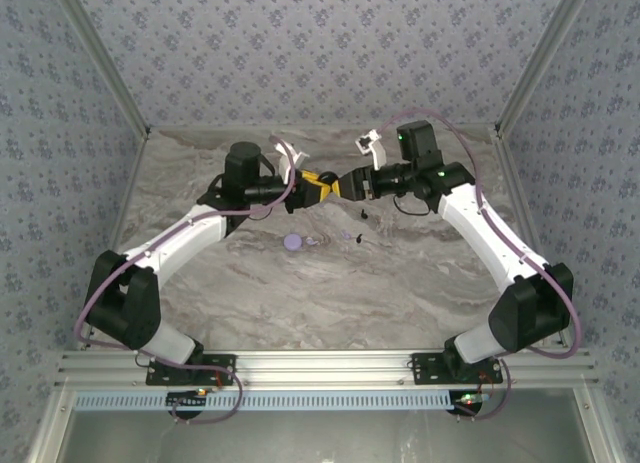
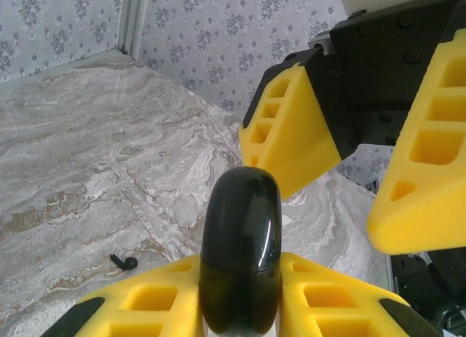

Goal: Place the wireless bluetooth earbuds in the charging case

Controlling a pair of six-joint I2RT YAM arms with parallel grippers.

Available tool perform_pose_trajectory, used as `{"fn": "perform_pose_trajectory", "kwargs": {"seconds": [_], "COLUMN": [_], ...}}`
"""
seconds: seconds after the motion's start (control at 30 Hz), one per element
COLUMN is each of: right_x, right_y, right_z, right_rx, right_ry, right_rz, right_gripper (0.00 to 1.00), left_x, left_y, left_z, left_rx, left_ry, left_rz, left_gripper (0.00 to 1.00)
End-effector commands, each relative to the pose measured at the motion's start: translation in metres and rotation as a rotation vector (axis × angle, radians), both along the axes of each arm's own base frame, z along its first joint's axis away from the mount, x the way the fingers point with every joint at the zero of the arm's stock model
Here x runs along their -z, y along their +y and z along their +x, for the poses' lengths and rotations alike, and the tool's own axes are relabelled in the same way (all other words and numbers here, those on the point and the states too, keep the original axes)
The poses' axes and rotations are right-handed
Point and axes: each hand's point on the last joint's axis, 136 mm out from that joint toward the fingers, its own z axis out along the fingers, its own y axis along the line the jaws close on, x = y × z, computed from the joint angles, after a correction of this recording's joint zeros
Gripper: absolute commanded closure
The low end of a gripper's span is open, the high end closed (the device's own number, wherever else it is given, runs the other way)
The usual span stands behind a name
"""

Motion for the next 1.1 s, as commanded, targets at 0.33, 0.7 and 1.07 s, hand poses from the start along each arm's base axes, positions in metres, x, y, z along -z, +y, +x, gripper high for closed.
{"fn": "perform_pose_trajectory", "kwargs": {"seconds": [0.33,0.7,1.07], "right_x": [0.001,-0.001,0.000], "right_y": [-0.006,-0.020,-0.028], "right_z": [0.008,0.023,0.027], "right_rx": [0.042,0.146,0.195], "right_ry": [-0.024,-0.044,-0.043], "right_rz": [-0.069,-0.109,-0.129], "right_gripper": [0.44,0.45,0.44], "left_x": [-0.028,-0.021,-0.012], "left_y": [-0.007,-0.008,-0.009], "left_z": [-0.030,-0.037,-0.035], "left_rx": [0.114,0.136,0.123], "left_ry": [-0.159,-0.146,-0.132], "left_rz": [-0.036,-0.020,-0.001], "left_gripper": [0.75,0.76,0.76]}}
